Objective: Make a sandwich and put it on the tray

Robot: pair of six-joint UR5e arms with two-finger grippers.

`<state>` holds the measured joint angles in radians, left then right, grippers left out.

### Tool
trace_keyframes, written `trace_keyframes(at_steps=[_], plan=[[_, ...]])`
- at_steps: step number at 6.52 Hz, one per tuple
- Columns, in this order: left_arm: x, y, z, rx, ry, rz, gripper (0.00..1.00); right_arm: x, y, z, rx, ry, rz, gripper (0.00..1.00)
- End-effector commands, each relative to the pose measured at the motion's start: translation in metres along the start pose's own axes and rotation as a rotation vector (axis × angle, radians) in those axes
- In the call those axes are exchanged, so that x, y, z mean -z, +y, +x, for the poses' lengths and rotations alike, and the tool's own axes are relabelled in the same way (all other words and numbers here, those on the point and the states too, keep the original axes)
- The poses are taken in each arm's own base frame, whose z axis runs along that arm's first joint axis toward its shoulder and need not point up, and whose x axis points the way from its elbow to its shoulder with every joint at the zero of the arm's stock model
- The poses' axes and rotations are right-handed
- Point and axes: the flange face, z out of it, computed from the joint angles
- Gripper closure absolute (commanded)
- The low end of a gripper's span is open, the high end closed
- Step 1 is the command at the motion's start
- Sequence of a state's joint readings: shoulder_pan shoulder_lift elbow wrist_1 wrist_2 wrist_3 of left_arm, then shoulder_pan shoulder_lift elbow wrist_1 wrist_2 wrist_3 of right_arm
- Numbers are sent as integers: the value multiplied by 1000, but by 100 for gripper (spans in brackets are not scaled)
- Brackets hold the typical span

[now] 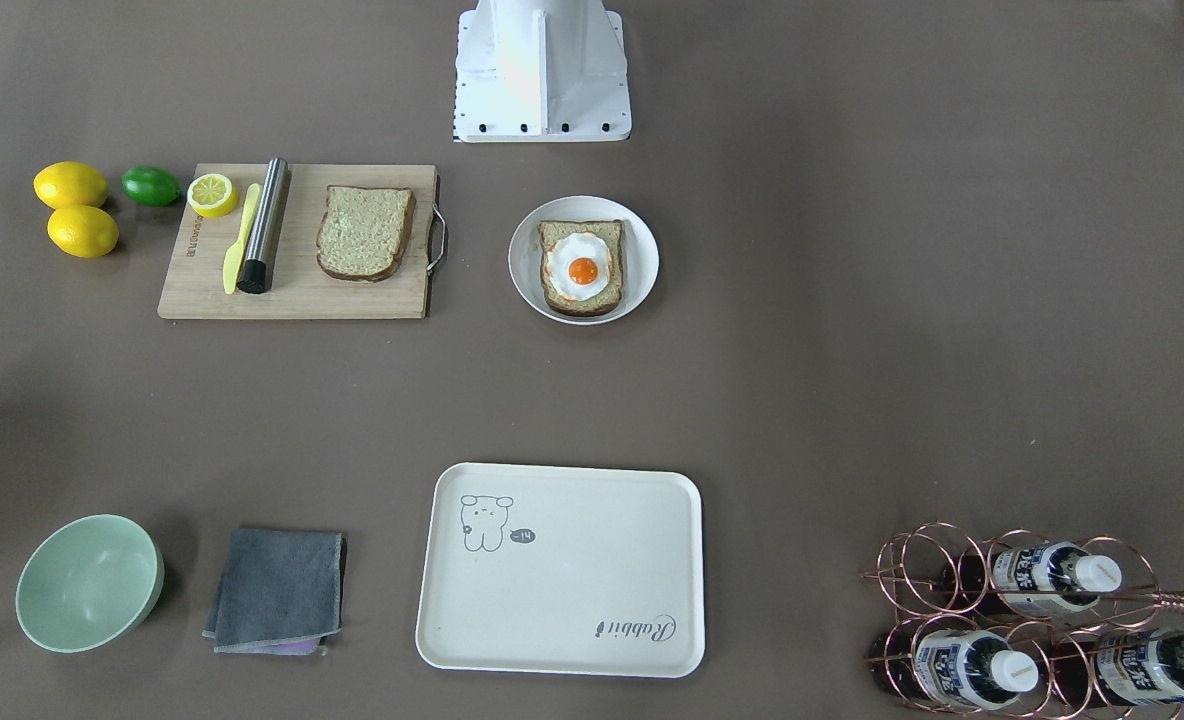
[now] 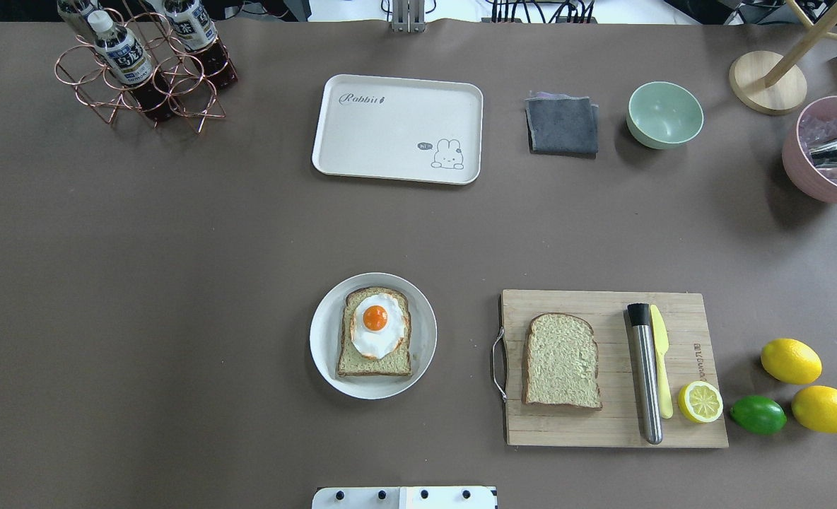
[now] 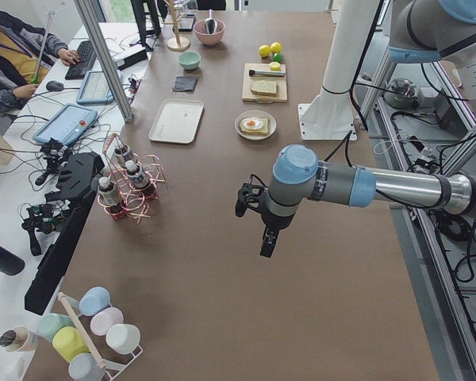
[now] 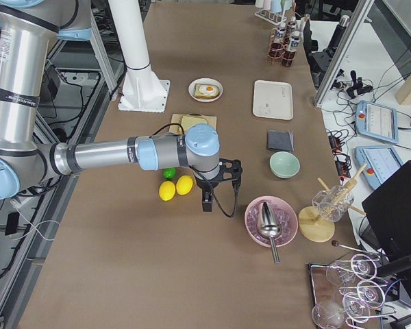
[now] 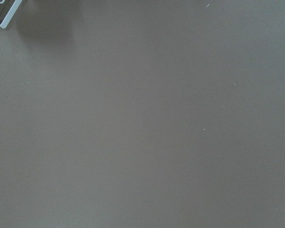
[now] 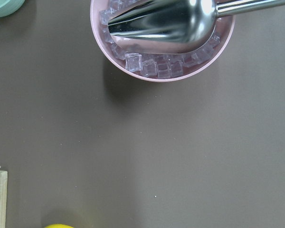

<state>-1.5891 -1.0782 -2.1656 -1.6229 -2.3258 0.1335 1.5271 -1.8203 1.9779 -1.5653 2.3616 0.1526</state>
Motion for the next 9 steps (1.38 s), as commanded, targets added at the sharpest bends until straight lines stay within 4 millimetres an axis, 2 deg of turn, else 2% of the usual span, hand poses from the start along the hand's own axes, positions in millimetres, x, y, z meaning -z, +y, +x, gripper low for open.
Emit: trace_keyframes(at_steps=[1,6,7,8,9], plan=[[-1,1,-1,2,0,-2,2,-2,2,-1,-3,-15,-8,0],[0,1,0,0,0,-2,2,-8,1,1,-21,-44,-26,0],[0,2,0,-2,0,0,2,-11,-1,-5,-20,-63,-34,0],[-1,2,0,-2,0,-2,2,-15,-4,-18,-24,-102,-49,0],[0,2,1,-4,0,0,2,-27,-19,-61,-6,-119,-80,0]])
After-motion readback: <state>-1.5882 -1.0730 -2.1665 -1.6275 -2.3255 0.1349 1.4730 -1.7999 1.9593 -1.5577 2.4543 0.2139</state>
